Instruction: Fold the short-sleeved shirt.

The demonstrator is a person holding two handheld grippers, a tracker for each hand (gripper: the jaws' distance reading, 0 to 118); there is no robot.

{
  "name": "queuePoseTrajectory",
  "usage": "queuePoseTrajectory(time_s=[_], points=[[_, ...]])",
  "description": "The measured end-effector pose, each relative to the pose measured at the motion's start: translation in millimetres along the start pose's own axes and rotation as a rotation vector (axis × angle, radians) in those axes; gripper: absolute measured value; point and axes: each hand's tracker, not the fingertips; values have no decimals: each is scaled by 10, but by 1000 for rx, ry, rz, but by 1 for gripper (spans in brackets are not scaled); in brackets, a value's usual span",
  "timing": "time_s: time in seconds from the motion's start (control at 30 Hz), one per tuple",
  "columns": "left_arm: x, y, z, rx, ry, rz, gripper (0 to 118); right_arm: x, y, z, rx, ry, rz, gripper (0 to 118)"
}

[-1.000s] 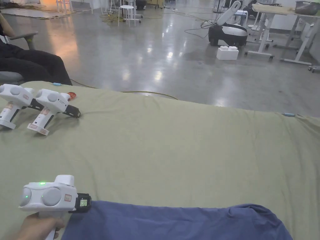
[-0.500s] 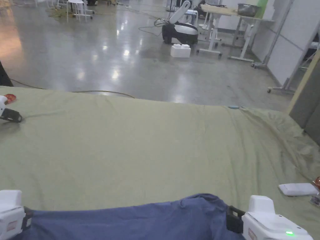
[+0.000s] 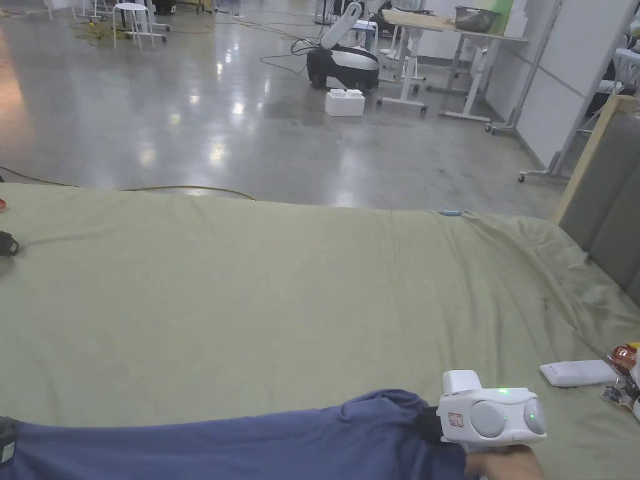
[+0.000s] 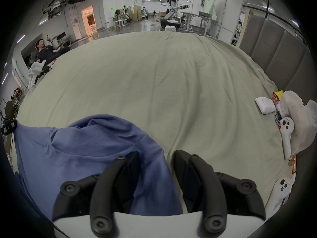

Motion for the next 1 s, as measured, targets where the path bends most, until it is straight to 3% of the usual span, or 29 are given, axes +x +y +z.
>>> queuePoseTrajectory(time_s=[0.03,0.07,0.17,0.3,0.73,1.0], points=[[-1,-1,-3,1,1,-1,0,-26,-9,19,13,-6,17,2],[1,-2,-7,2,0,-1,0,-31,-10,38,27,-50,63,2],[-1,21,28,11,4,1,0,-4,-56,110,31,19,22,2],[15,54,163,37,-2,5,0,-86,-98,413,131,-37,95,2],[-183,449,1351,285,-57,71,0,-70,56,2170,492,-15,2,1],[-368,1115,2230,471,-47,55,0,-82,456,3311,706,-54,43,1]])
